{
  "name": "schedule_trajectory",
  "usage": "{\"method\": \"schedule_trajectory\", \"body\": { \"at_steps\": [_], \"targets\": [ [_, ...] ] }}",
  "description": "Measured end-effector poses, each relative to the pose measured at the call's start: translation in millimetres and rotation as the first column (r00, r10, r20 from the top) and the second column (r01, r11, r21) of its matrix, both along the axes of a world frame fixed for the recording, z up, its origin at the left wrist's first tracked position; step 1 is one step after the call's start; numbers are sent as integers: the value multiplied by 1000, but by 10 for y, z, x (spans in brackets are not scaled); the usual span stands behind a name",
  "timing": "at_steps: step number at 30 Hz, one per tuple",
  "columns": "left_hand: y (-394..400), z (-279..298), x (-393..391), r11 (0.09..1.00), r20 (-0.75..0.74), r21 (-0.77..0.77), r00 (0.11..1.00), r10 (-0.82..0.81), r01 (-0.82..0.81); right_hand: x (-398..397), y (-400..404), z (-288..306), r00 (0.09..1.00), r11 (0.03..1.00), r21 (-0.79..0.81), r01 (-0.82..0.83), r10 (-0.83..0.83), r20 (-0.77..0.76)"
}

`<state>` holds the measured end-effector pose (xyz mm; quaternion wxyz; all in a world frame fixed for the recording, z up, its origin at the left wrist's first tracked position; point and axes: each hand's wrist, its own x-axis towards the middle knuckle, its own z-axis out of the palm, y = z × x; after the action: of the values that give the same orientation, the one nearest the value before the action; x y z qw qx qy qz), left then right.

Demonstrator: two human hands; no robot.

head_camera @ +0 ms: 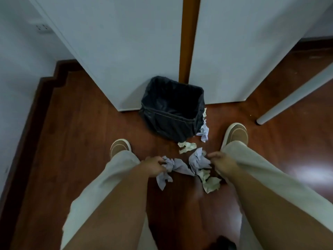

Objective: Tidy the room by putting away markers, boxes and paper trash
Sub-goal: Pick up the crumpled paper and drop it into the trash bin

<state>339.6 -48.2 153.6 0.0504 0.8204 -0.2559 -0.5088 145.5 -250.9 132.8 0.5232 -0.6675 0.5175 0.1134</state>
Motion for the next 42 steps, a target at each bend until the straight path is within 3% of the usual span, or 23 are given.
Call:
{"method": "schedule_trajectory", "body": {
  "at_steps": [3,8,10,13,15,18,20,25,28,30,32,34,37,39,42],
  "targets": [
    [7,-351,-187,996,-1,51,997,-78,78,-215,62,-396,995,997,5,-77,77,-69],
    [-14,-867,-476,990,22,135,999,-40,37,25,64,-687,943,943,-87,-323,313,-110],
    [0,-1064,-580,988,6,151,1000,-11,10,92,93,-819,869,866,-143,-480,446,-212],
    [-2,-1318,-640,982,6,187,999,34,-35,179,186,-1004,712,653,-285,-702,647,-273],
    [-51,-1495,-594,973,-17,229,1000,-8,12,255,293,-1204,614,564,-247,-788,753,-238],
    [-68,-1668,-499,956,-34,290,999,-43,51,284,555,-1568,581,577,-90,-812,782,-224],
    [-14,-1759,-465,961,-42,275,999,30,-18,260,675,-1747,534,539,-37,-841,819,-210],
    [58,-1646,-296,992,64,115,997,46,-53,304,617,-1630,745,729,-165,-665,661,-84],
    [19,-1376,-231,940,199,-174,925,325,-293,328,445,-1324,851,824,-228,-519,524,-42],
    [-4,-1140,-186,767,119,-359,789,603,-532,371,307,-1019,912,897,-195,-398,409,23],
    [-23,-882,-116,568,-11,-372,615,788,-734,466,199,-672,930,936,-132,-327,344,127],
    [-45,-608,-37,459,48,-422,486,873,-782,592,139,-220,908,950,-52,-307,309,284],
    [-142,-137,83,250,17,-702,335,942,-667,816,71,424,825,946,-70,-317,312,471],
    [-231,217,177,252,45,-834,395,918,-491,911,14,820,771,972,-71,-224,222,596],
    [-400,619,348,360,182,-917,622,761,-172,1080,-135,1241,651,1000,-5,30,-16,759]
  ]
}}
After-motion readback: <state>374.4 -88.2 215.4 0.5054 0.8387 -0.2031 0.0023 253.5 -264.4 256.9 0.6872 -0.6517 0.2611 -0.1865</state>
